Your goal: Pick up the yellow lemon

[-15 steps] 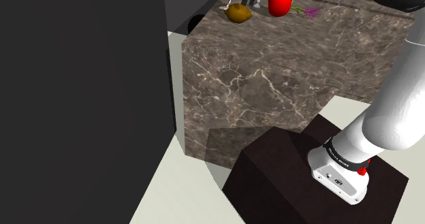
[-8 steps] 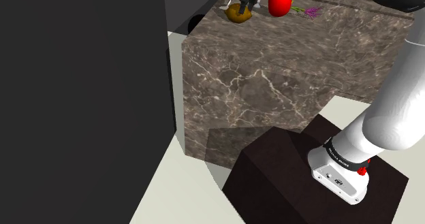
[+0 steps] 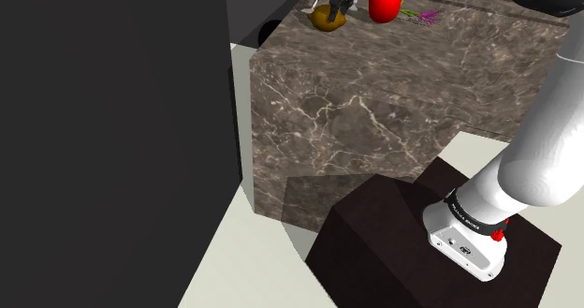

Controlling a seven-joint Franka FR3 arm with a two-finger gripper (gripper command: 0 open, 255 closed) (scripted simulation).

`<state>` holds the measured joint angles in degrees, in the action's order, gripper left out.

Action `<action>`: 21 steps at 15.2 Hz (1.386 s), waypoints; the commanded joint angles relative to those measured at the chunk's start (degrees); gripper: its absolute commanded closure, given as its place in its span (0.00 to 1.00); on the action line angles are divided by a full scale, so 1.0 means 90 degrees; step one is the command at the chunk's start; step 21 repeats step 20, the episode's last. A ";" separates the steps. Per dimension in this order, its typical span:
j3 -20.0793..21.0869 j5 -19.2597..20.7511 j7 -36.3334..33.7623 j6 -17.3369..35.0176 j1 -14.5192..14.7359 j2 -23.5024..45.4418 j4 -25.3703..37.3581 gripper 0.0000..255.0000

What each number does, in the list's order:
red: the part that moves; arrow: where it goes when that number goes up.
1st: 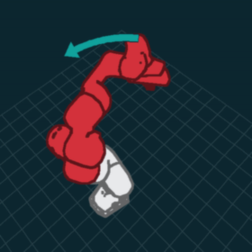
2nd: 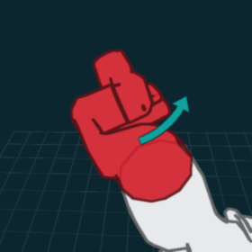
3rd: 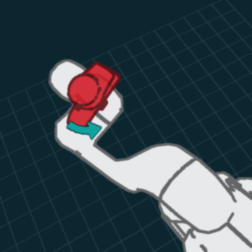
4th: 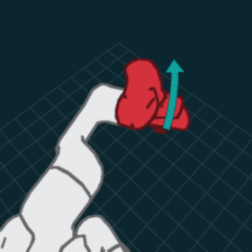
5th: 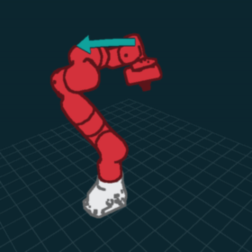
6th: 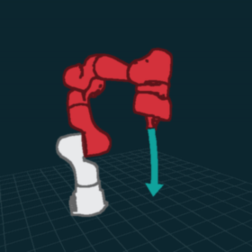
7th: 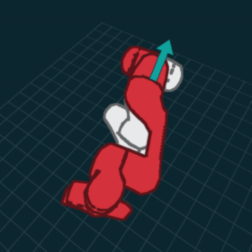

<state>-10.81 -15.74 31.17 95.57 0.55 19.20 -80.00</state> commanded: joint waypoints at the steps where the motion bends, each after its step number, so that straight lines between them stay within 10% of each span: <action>1: 0.0001 0.0000 -0.0001 0.0005 0.0000 0.0013 -0.0002 1.00; 21: 0.0000 -0.0059 -0.0271 -0.1435 -0.0155 0.0355 0.1805 1.00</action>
